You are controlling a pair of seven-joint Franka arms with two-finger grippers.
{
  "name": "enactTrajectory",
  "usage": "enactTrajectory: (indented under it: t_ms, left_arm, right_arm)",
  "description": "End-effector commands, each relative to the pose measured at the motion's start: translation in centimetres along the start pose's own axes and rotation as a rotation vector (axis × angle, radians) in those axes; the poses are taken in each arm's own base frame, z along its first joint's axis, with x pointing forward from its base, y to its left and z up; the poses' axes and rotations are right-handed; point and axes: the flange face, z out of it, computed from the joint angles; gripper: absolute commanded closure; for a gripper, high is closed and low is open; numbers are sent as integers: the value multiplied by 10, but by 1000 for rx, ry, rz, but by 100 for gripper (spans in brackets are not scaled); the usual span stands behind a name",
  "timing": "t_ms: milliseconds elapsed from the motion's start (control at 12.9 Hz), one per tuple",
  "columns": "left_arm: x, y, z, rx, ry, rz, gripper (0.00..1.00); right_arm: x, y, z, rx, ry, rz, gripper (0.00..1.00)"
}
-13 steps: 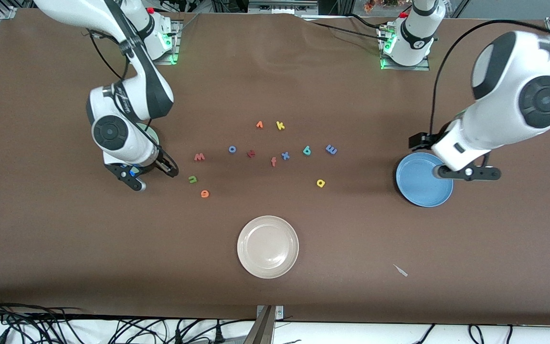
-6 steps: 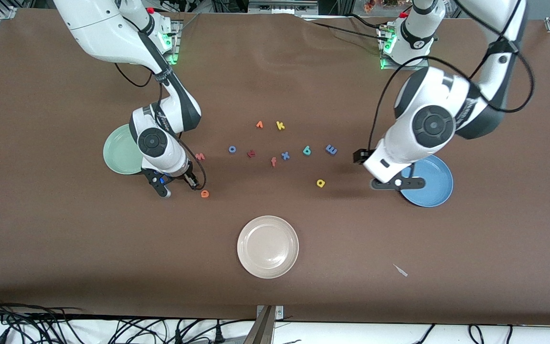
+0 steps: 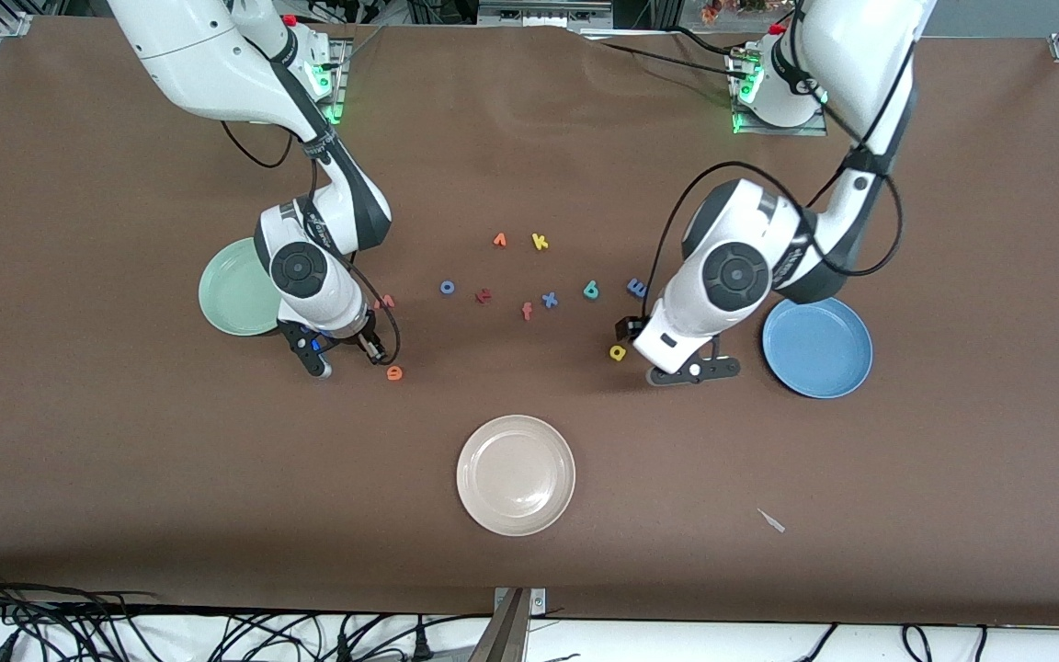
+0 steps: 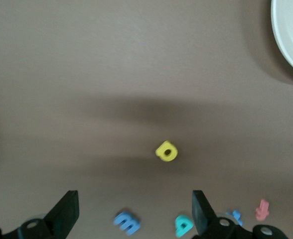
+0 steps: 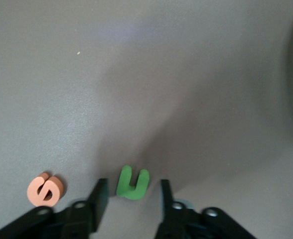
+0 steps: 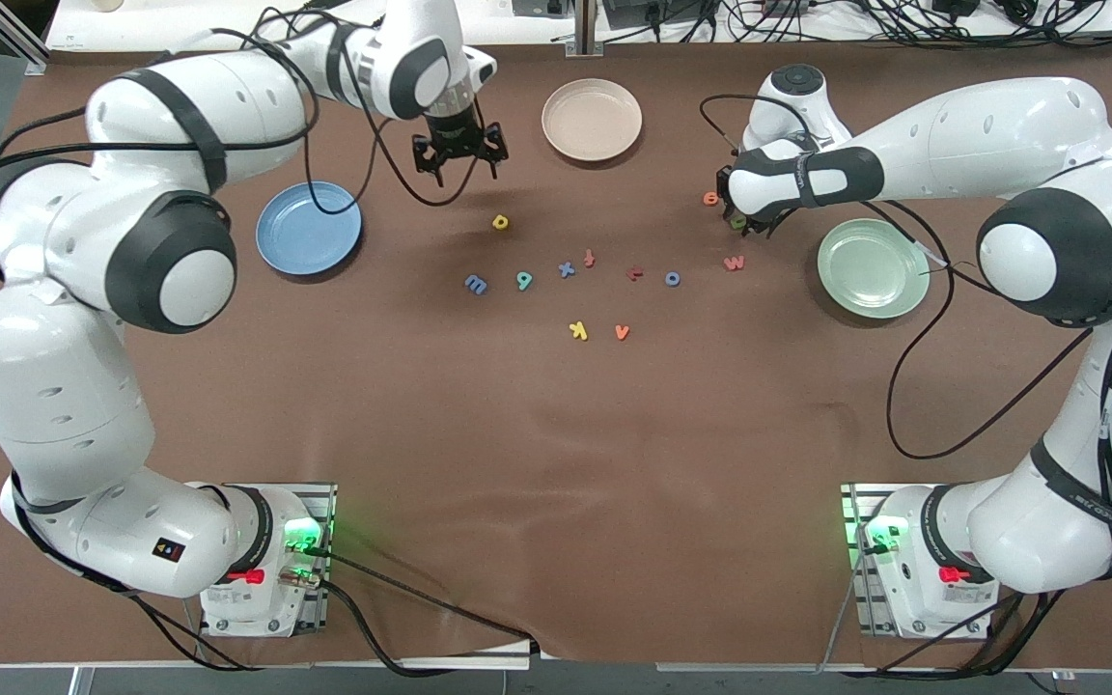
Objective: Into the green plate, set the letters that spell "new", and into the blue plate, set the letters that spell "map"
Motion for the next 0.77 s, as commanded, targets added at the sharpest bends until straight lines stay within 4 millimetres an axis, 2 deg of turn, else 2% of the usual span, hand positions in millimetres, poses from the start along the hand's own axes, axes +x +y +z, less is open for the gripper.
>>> enactTrajectory:
  t_ms: [0,77,155,310,465,542,697]
  left_arm:
    - [-2,22,36,-20,24,-58,0]
    - [-3,26,51,-22,27,-67,0]
    - [-2,29,61,-30,36,-77,0]
    - [0,27,73,-18,42,-70,0]
    - [2,28,87,-16,66,-72,0]
    - [-2,33,92,-13,66,-70,0]
    - [-2,32,99,4,66,-61,3]
  right_arm:
    - [-3,3,5,3,15,7,59]
    - [-2,4,6,-5,13,-1,62]
    - [-2,4,6,-5,13,-8,72]
    - [7,1,-6,5,21,-13,80]
    - [16,1,-31,-37,20,-92,80]
    - [31,8,-52,-61,26,-124,80]
    - [64,37,-83,-161,2,-248,80]
